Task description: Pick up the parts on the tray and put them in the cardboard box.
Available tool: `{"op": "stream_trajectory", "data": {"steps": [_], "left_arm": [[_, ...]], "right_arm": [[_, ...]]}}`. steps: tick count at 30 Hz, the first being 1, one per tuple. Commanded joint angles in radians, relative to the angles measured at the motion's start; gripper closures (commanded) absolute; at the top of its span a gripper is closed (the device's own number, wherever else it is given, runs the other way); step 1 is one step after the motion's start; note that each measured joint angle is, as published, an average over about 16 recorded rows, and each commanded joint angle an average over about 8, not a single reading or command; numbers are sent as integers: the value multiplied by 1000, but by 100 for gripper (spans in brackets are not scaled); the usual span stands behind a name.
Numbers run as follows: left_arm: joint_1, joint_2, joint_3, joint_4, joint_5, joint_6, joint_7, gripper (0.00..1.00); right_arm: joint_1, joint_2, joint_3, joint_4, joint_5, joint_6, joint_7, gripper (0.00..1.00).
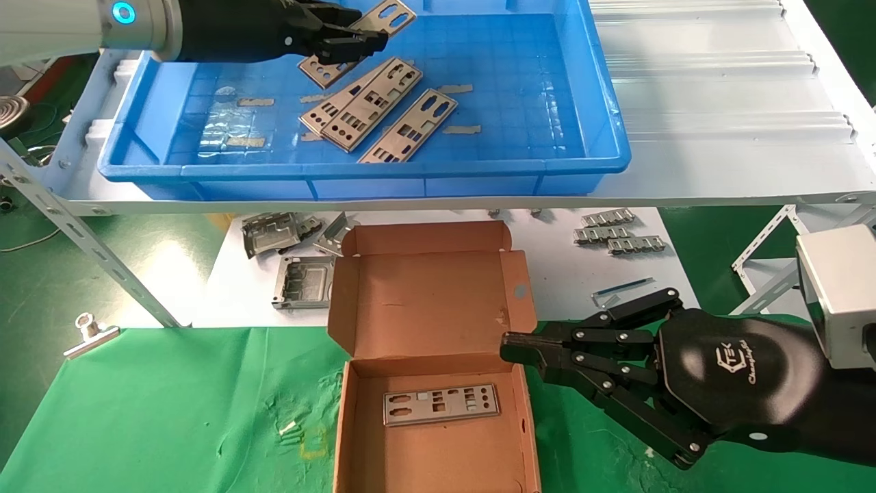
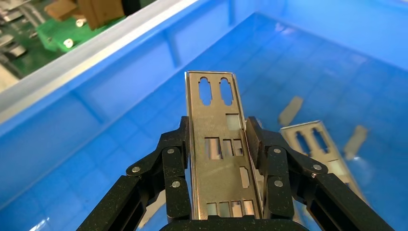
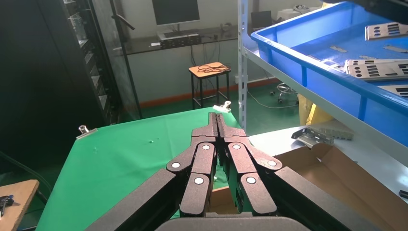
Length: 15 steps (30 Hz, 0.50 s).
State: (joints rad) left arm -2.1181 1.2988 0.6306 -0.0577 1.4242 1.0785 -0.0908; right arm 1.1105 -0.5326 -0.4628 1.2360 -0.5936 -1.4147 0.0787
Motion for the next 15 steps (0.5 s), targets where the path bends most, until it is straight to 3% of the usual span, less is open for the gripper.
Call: {"op": "stream_trajectory", "data": {"steps": [1, 11, 15], "left_arm": [[-8, -6, -4, -1, -6, 20, 6, 100], [-9, -82, -22, -15, -44, 389, 68, 100], [5, -109, -23, -29, -53, 484, 103, 100]], "right_arm": [[0, 0, 0, 0, 0, 0, 0, 100], [0, 0, 0, 0, 0, 0, 0, 100], [0, 0, 0, 0, 0, 0, 0, 100]]}}
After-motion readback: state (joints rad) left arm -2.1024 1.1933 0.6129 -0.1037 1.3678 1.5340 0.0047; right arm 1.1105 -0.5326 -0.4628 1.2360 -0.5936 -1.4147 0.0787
